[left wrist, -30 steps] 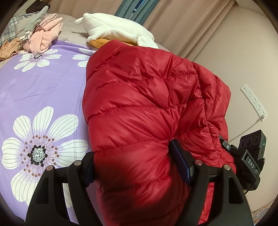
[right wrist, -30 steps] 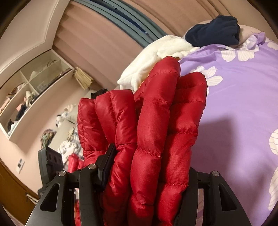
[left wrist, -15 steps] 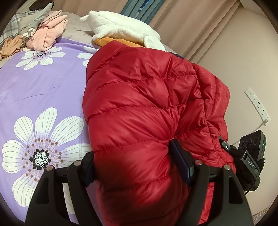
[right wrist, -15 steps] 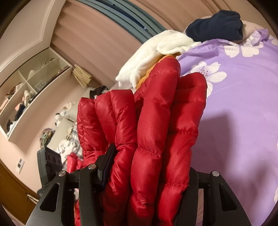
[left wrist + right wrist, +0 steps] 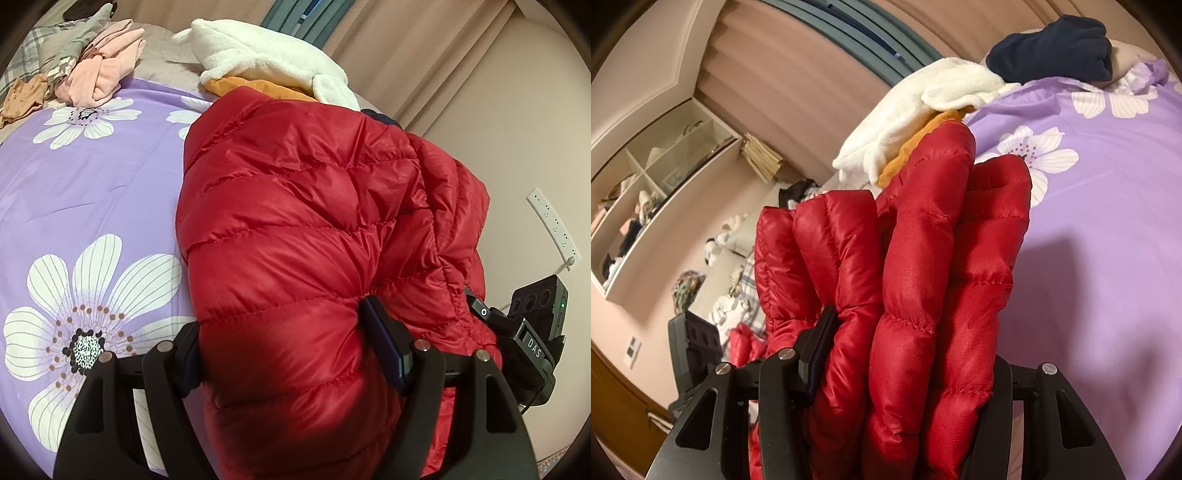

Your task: Fold large clothes

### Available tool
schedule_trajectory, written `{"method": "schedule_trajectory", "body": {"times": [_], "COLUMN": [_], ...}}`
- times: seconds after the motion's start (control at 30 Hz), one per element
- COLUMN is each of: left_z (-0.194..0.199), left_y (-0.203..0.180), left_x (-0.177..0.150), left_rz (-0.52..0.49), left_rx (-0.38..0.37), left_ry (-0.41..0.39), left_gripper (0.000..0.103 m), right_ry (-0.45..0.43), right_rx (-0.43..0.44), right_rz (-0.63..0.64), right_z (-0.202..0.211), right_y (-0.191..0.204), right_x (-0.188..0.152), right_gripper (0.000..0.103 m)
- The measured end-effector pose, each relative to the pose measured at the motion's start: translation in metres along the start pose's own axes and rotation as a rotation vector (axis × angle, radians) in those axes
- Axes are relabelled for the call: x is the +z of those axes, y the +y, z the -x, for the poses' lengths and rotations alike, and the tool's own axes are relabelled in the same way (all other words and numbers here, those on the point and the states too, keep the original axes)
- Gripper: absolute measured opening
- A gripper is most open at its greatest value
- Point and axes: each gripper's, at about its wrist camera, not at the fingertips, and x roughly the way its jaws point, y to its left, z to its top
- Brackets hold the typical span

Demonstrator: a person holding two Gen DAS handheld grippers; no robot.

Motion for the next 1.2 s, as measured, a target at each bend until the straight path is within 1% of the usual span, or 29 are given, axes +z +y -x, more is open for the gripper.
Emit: {"method": "schedule_trajectory", "body": {"times": [0.47,0.63,1.2], "left_z": [-0.013,-0.017,-0.037], "left_y": [-0.003,-0.005,0.004], "left_x": [0.008,0.012,0.030], "left_rz": [-0.005,-0.015,-0.027], "left_rx": [0.022,0.031,0.037], "left_ry": [0.016,0.010,0.011], "left_gripper": [0.075,0.075,0.075], "right_ry": [0.009,0.007,0.004], "right_rx": [-0.007,-0.008,-0.013], "right_rz": [-0.018,-0.020,-0.024], "right_z": [-0.009,-0.010,-0.015], "right_y": [0.002,0.003,0.006], "right_x": [0.000,0.000,-0.001], "right_gripper": [0.053,0.053,0.053]}}
